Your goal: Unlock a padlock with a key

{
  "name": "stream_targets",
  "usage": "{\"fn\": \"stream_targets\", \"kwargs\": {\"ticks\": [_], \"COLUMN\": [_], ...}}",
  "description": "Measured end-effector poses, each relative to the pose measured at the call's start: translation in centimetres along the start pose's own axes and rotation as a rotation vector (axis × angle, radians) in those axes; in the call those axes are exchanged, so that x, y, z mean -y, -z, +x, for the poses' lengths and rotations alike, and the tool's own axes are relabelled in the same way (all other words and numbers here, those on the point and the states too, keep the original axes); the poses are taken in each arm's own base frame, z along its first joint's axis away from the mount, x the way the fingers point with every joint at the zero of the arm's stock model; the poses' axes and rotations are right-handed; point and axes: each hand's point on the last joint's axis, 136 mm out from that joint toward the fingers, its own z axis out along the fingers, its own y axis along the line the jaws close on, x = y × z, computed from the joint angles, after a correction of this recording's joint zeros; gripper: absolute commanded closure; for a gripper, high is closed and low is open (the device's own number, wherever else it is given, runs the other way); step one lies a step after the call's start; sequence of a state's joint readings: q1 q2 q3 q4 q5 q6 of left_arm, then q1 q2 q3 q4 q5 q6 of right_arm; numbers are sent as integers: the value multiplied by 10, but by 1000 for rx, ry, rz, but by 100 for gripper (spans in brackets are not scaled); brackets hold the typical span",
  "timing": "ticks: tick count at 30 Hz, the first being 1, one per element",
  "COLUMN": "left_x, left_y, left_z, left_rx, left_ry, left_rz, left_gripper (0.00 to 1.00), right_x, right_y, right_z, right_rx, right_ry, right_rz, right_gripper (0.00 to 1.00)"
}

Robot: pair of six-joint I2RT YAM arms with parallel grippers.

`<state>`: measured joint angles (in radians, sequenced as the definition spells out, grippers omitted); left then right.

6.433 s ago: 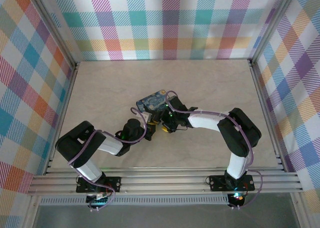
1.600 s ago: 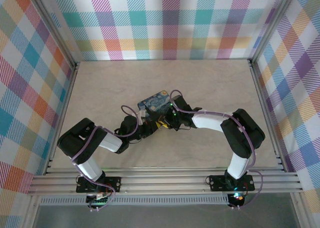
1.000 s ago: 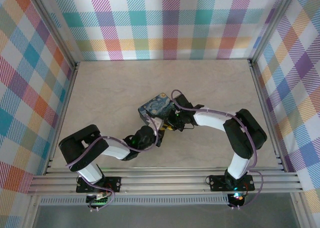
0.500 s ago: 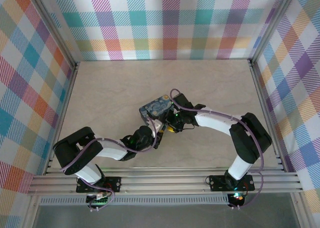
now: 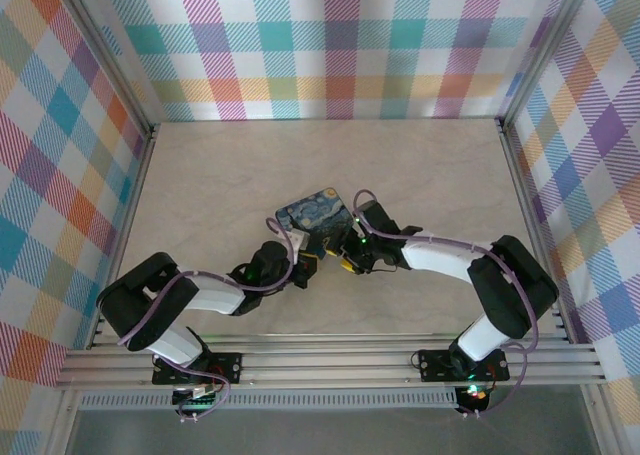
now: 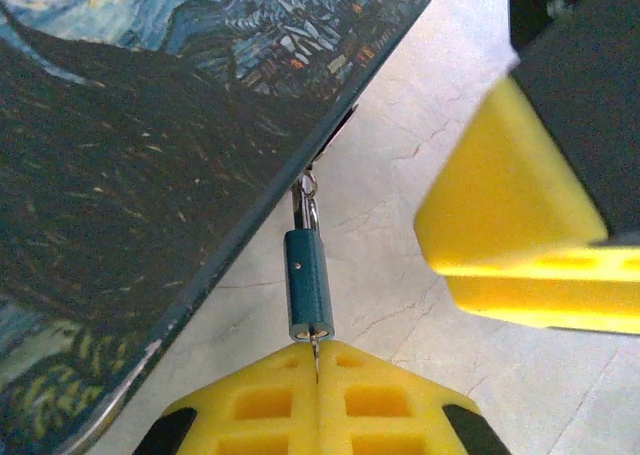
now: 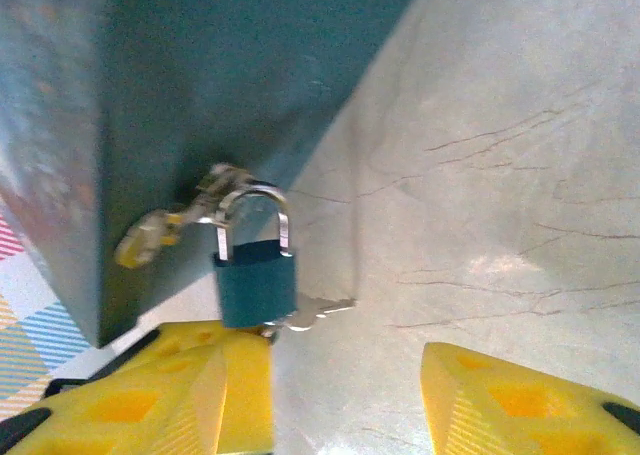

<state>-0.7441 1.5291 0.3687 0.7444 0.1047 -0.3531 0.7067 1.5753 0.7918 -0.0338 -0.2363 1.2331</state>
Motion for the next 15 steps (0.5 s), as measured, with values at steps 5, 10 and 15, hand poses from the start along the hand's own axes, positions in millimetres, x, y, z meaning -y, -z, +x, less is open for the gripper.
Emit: {"fn": "stream_targets", "kwargs": {"ticks": [5, 10, 15], "left_x": [3, 6, 15], "left_y": [-1, -7, -10], "left_z": [-6, -1, -2], "left_rx": [-16, -49, -58], "left_ry": [148, 260, 313], "left_rz": [107, 186, 251], "left_gripper": [100, 100, 100], "right_x": [-2, -9, -9], "right_y": [-3, -10, -20], "right_z": [-1, -4, -5], "right_rx": [9, 9, -2], "right_ry": [-33, -60, -83], "right_rz": [-43, -94, -111], "right_gripper": [45, 45, 49]}}
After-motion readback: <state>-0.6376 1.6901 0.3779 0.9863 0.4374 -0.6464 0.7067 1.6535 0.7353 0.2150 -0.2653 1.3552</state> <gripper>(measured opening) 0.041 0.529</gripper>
